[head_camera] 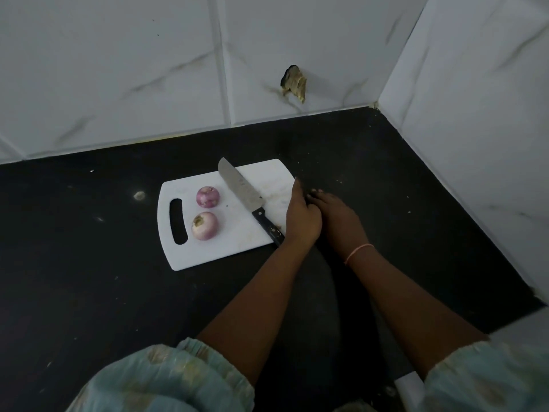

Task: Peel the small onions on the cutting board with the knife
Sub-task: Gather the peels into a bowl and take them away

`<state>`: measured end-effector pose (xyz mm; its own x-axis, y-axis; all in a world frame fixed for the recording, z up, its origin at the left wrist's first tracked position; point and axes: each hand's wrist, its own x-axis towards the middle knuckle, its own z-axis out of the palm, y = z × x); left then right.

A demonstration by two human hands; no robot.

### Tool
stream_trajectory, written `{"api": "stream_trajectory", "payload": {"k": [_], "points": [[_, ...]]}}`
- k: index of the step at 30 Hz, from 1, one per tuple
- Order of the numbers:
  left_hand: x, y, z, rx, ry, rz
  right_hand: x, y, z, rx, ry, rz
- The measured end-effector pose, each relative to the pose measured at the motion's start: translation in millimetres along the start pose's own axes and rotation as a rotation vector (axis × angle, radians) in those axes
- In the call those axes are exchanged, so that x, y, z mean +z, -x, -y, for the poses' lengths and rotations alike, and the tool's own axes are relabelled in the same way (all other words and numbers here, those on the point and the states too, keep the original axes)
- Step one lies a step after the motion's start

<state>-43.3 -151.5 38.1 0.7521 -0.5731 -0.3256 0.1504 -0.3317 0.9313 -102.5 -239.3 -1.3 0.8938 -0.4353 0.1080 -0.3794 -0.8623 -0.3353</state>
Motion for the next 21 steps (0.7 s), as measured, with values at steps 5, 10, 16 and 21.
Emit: {"api": "stream_trajectory", "payload": {"k": [5, 10, 16, 21], "points": [[-0.8, 1.3, 0.7, 0.008, -0.01, -0.002, -5.0, 28.1, 3.2, 0.035, 0.063, -0.131], [0.5, 2.7, -3.6, 0.003, -0.024, 0.004, -17.7, 44.1, 1.4, 0.08, 0.162, -0.108], [-0.9, 12.1, -9.0, 0.173, -0.351, 0.07, -32.2, 57.8, -0.1, 0.106, 0.243, -0.064], [20.9, 53.2, -2.4, 0.296, -0.608, 0.33, -42.1, 80.2, -4.6, 0.151, 0.118, -0.061]]}}
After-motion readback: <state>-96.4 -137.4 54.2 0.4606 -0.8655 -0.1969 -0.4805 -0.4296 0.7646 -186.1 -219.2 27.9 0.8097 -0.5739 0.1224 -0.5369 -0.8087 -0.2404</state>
